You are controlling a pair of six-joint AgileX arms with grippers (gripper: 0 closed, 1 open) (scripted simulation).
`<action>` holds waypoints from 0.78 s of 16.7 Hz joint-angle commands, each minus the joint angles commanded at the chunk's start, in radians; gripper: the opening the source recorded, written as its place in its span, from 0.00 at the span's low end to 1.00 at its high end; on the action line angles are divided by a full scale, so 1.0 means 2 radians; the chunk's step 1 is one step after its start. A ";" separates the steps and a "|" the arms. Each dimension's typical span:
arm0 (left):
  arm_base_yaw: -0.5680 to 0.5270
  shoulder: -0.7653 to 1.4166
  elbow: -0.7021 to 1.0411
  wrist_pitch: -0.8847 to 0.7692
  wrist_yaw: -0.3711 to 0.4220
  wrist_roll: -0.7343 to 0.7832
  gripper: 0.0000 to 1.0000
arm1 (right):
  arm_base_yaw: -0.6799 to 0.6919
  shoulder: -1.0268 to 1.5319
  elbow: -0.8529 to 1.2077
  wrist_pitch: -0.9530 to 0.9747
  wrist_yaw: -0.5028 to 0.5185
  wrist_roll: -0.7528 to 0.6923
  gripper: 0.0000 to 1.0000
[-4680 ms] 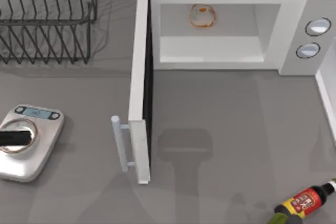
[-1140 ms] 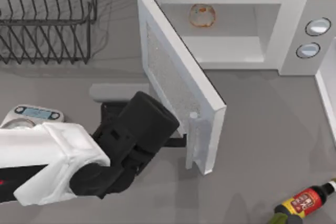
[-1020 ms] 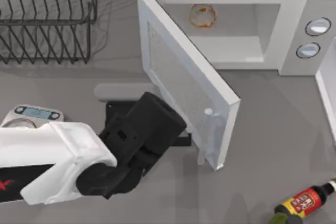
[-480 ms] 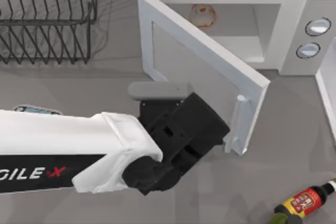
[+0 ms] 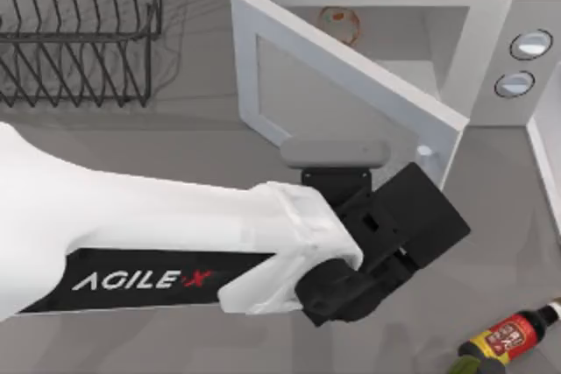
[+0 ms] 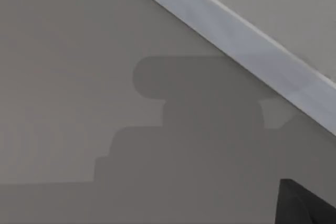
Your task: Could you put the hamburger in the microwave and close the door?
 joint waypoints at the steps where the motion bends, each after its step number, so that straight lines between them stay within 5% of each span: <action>1: 0.002 -0.002 -0.001 0.002 0.002 0.000 0.00 | 0.000 0.000 0.000 0.000 0.000 0.000 1.00; 13: -0.052 0.152 0.233 -0.114 -0.020 -0.060 0.00 | 0.000 0.000 0.000 0.000 0.000 0.000 1.00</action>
